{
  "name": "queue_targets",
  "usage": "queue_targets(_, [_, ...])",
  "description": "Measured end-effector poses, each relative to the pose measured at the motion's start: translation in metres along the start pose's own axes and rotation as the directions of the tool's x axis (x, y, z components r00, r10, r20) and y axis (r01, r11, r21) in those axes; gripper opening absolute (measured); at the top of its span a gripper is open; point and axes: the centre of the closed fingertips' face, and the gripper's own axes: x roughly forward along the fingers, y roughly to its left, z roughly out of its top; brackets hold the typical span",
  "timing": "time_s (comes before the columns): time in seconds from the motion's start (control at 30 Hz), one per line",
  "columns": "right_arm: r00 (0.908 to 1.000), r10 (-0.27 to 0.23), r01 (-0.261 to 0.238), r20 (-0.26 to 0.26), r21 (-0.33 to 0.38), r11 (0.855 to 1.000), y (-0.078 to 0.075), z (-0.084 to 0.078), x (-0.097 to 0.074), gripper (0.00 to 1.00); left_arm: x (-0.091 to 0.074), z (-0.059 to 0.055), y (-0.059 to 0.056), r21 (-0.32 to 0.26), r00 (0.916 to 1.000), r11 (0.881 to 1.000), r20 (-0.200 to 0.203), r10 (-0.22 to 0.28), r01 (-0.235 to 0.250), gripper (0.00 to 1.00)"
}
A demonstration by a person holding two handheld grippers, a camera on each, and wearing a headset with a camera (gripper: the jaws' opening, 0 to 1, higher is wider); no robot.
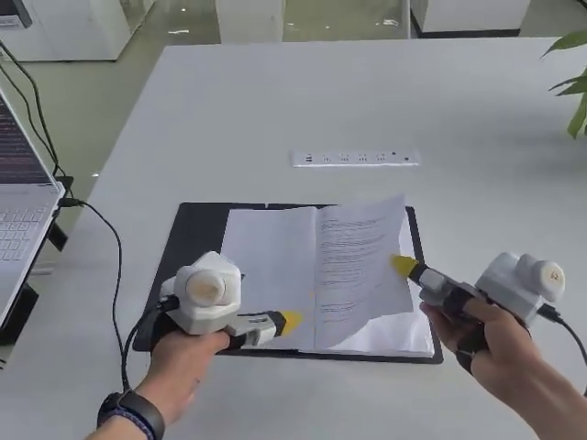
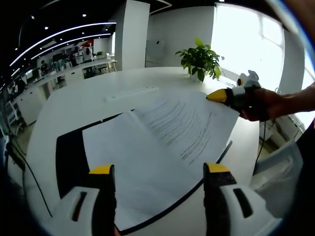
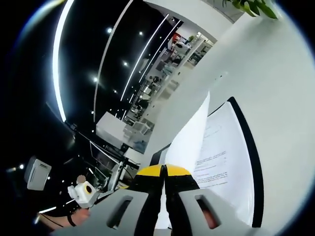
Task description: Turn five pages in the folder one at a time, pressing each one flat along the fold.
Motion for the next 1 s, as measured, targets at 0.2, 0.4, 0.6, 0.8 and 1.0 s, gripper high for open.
queue_targets(0.2, [0.9985, 0.034, -0.037, -0.042, -0.051, 0.998, 0.018, -0.005, 0.022, 0.0, -0.015, -0.001, 0.017, -0.015, 0.9995, 1.0, 0.019, 0.026, -0.026, 0.73])
queue_targets(0.4, [0.9922, 0.093, -0.098, -0.082, -0.059, 0.993, 0.056, -0.021, 0.05, 0.0, -0.032, -0.004, 0.032, -0.03, 0.9977, 0.998, 0.032, 0.059, -0.058, 0.73])
queue_targets(0.6, [0.9816, 0.142, -0.152, -0.128, -0.071, 0.986, 0.09, -0.039, 0.074, 0.0, -0.048, -0.008, 0.043, -0.039, 0.9946, 0.995, 0.044, 0.094, -0.092, 0.73])
queue_targets(0.8, [0.9722, 0.161, -0.179, -0.17, -0.094, 0.979, 0.111, -0.059, 0.093, 0.0, -0.061, -0.019, 0.053, -0.084, 0.9913, 0.989, 0.045, 0.124, -0.12, 0.72])
queue_targets(1.0, [0.9588, 0.184, -0.205, -0.217, -0.08, 0.976, 0.125, -0.08, 0.111, 0.0, -0.074, -0.03, 0.056, -0.094, 0.9892, 0.986, 0.04, 0.141, -0.137, 0.73])
